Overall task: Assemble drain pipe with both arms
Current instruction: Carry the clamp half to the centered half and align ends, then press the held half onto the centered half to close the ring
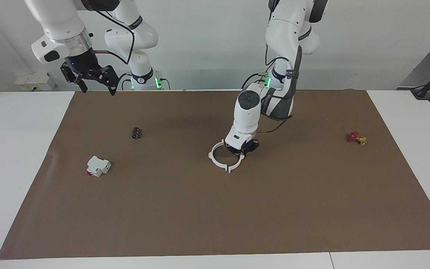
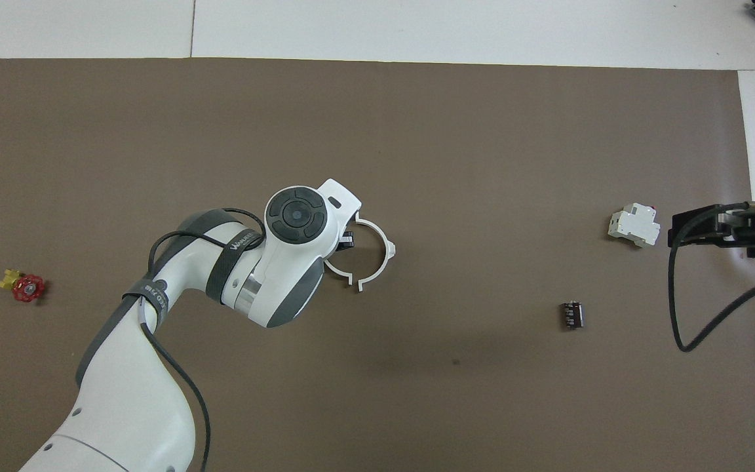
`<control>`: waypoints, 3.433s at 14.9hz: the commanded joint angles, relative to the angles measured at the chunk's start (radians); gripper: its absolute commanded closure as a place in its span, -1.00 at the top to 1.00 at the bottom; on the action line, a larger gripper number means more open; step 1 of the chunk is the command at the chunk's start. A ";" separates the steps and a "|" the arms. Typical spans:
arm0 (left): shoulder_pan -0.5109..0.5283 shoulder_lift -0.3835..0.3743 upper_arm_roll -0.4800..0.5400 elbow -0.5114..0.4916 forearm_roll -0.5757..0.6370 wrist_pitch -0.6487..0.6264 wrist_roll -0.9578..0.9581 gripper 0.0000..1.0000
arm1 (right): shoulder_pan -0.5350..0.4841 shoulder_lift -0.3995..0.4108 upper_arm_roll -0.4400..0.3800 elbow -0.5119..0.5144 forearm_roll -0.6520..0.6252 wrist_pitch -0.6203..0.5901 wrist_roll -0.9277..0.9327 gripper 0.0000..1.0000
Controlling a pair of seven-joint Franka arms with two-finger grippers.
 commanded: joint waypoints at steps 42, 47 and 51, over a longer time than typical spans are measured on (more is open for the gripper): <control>-0.051 -0.063 0.009 -0.112 0.023 0.060 -0.129 -1.00 | 0.002 -0.019 -0.007 -0.012 0.020 -0.009 -0.027 1.00; -0.051 -0.066 0.009 -0.123 0.023 0.063 -0.132 -1.00 | 0.002 -0.019 -0.007 -0.012 0.020 -0.011 -0.027 1.00; -0.049 -0.065 0.009 -0.120 0.022 0.071 -0.132 -1.00 | 0.002 -0.019 -0.007 -0.012 0.020 -0.011 -0.027 1.00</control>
